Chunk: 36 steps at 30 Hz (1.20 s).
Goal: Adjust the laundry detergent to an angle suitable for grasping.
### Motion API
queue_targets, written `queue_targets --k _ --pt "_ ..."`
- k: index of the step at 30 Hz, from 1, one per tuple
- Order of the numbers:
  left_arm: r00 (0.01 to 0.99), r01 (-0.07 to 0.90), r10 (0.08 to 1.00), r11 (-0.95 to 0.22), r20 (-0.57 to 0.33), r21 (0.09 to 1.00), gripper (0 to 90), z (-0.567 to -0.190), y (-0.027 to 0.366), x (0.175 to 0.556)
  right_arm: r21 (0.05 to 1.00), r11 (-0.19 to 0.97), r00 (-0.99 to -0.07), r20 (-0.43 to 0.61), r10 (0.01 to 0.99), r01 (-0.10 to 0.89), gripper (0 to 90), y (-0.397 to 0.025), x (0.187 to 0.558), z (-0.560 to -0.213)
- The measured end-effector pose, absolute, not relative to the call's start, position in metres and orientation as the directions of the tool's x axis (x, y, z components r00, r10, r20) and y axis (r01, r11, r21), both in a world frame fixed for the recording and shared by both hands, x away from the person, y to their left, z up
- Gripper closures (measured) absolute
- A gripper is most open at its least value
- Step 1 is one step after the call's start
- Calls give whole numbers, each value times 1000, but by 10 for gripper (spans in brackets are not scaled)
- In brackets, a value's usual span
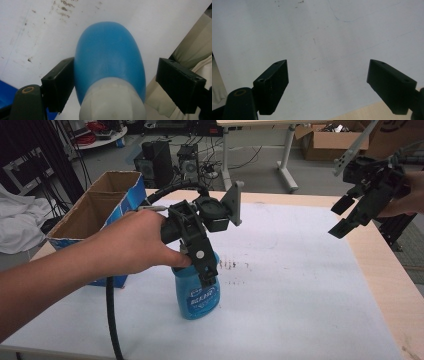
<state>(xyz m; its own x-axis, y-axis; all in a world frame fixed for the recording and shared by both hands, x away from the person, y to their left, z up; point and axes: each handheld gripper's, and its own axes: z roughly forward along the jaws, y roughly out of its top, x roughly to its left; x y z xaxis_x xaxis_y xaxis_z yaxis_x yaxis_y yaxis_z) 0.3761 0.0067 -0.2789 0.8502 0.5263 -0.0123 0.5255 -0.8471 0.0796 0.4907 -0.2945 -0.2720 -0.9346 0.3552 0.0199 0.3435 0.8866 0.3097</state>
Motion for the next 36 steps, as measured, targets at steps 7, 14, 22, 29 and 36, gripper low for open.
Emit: queue_targets --k 7,14,22,29,36 --pt "846 533 533 -842 -16 83 193 -282 8 377 309 887 -935 20 355 343 174 -295 492 -273" --pt "846 532 532 -843 -21 83 231 -282 9 379 307 888 -935 22 353 343 175 -293 493 -274" --pt "845 534 533 -841 -27 88 252 -282 9 379 308 887 -935 24 353 343 174 -293 493 -274" --pt "844 536 536 -840 -25 89 268 -282 9 379 309 888 -936 21 352 341 174 -293 493 -274" --pt "840 542 542 -836 -28 92 295 -282 10 380 308 888 -935 22 353 342 174 -293 494 -275"
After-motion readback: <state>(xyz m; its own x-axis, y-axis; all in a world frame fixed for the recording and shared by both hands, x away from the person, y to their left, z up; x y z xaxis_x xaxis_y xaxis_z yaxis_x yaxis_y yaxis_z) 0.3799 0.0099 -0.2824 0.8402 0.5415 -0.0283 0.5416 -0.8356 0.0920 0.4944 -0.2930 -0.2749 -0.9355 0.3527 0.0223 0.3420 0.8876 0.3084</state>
